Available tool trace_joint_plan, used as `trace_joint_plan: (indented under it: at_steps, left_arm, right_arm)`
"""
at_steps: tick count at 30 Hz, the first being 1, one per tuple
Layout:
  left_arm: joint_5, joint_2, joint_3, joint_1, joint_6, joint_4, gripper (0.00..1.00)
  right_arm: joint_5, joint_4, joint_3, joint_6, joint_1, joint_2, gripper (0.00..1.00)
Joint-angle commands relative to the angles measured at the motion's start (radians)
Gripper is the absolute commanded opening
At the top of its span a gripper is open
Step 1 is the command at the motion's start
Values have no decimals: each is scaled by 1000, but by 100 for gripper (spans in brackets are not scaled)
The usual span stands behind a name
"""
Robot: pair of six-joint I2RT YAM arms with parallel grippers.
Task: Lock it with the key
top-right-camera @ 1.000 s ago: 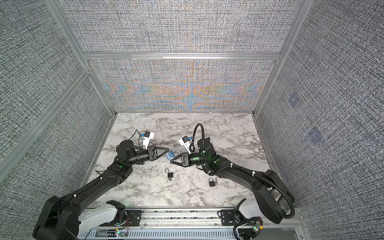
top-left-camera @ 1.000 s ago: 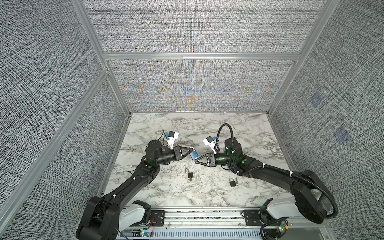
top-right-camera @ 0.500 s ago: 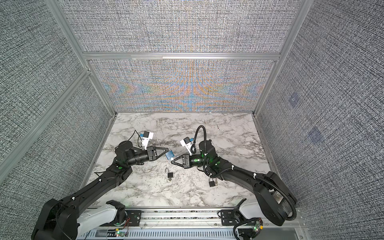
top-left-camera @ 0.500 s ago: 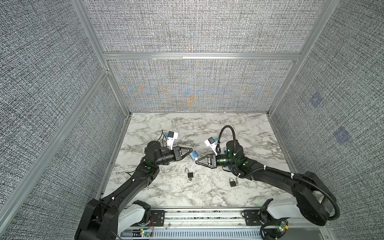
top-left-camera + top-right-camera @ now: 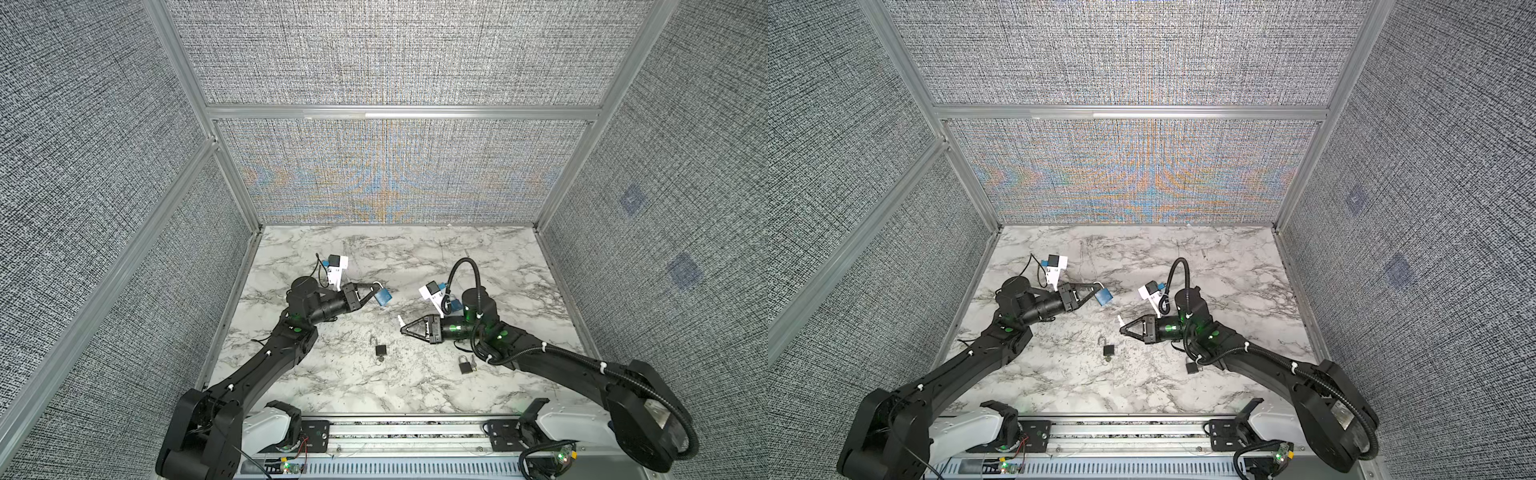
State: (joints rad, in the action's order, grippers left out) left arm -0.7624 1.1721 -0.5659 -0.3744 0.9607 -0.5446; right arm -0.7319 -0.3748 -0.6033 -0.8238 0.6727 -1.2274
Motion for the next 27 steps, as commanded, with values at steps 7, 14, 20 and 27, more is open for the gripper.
trace_joint_plan:
  at_steps: [7,14,20,27]
  left_arm:
    - [-41,118,-65,-3,-78,73,0]
    - [-11,254,-181,-53,-190,240,0]
    - [34,412,-299,-94,-262,351,0]
    - [63,602,-428,-157,-216,299,0]
  right_arm:
    - [116,253,-19,111,-133,102,0]
    - [208,432,-87,209,-249,101,0]
    - [226,463,-135,236,-352,3,0]
    - [216,532,-241,316,-382,-150,0]
